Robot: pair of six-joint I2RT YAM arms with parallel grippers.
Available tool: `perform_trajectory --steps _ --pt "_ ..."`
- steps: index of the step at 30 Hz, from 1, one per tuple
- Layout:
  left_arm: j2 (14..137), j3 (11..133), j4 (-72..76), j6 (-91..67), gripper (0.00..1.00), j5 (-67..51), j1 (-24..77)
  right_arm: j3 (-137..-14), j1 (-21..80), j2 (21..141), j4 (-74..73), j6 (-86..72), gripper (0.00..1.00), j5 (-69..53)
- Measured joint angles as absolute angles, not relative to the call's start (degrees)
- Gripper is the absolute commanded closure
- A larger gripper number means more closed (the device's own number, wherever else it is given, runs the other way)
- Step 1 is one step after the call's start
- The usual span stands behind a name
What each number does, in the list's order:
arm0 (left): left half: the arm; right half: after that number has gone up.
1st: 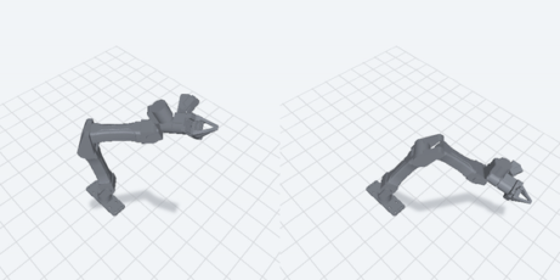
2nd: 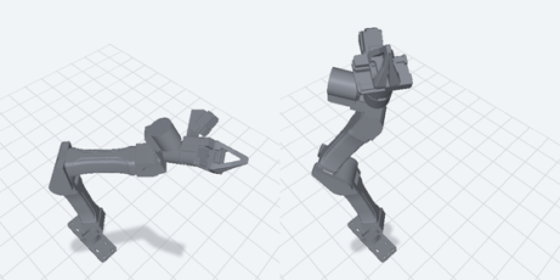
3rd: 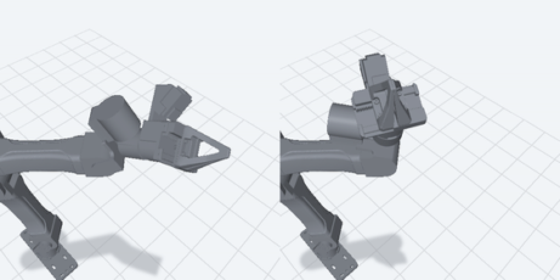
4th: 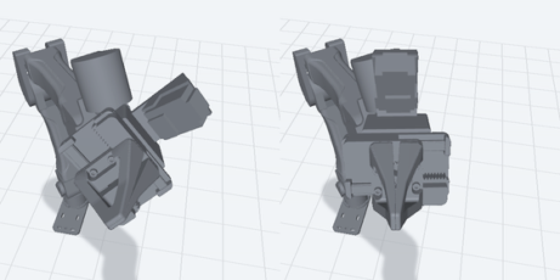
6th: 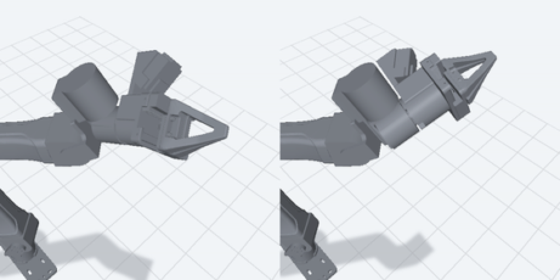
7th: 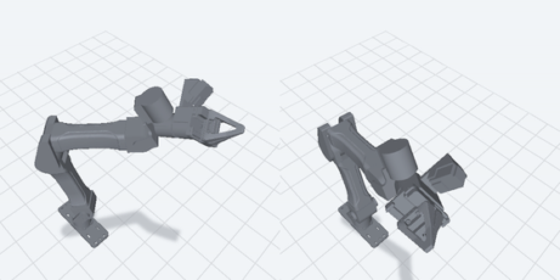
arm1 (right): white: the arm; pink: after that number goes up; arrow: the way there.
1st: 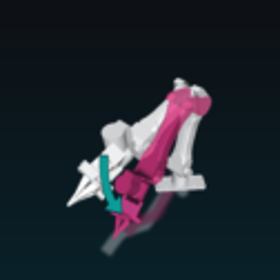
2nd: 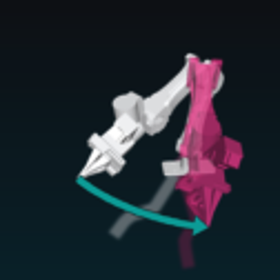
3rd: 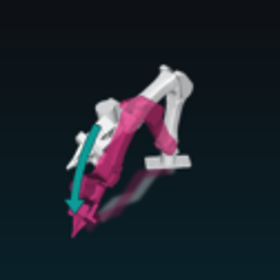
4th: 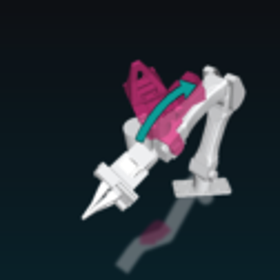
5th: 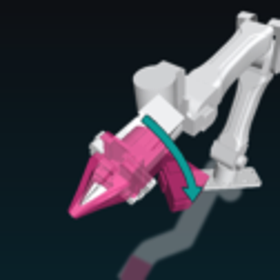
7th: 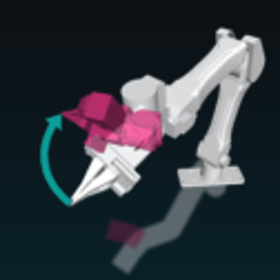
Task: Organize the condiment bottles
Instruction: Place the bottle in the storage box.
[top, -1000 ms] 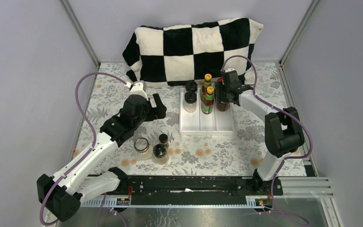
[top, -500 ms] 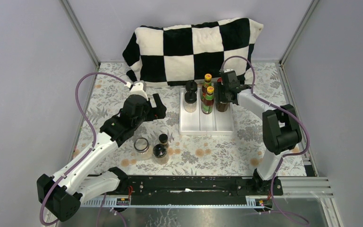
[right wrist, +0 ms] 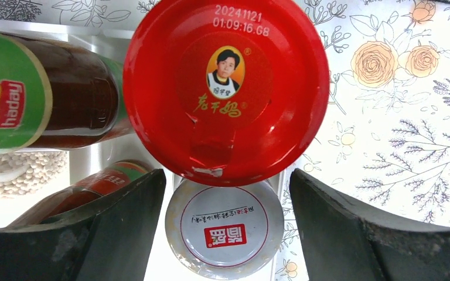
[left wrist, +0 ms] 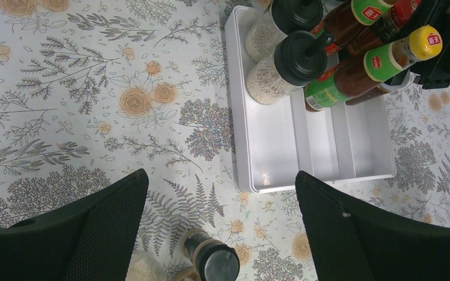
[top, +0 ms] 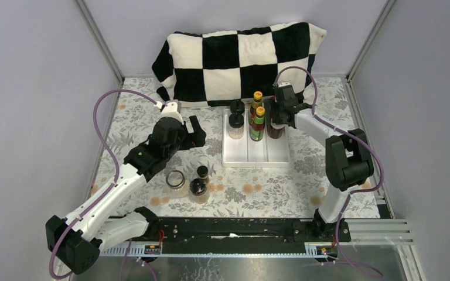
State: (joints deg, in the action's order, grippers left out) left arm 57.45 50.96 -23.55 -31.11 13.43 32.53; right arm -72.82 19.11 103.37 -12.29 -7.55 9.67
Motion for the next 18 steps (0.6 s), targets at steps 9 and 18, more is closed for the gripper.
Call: perform_trajectory --steps 9,18 --pt "57.45 50.96 -23.55 -31.11 0.01 13.43 32.53 -72.27 19.05 101.38 -13.50 -8.29 0.11 12.43" --pt "56.82 50.96 -23.83 -30.83 0.01 13.43 32.53 -69.43 19.05 87.72 -16.45 -9.98 0.12 15.88"
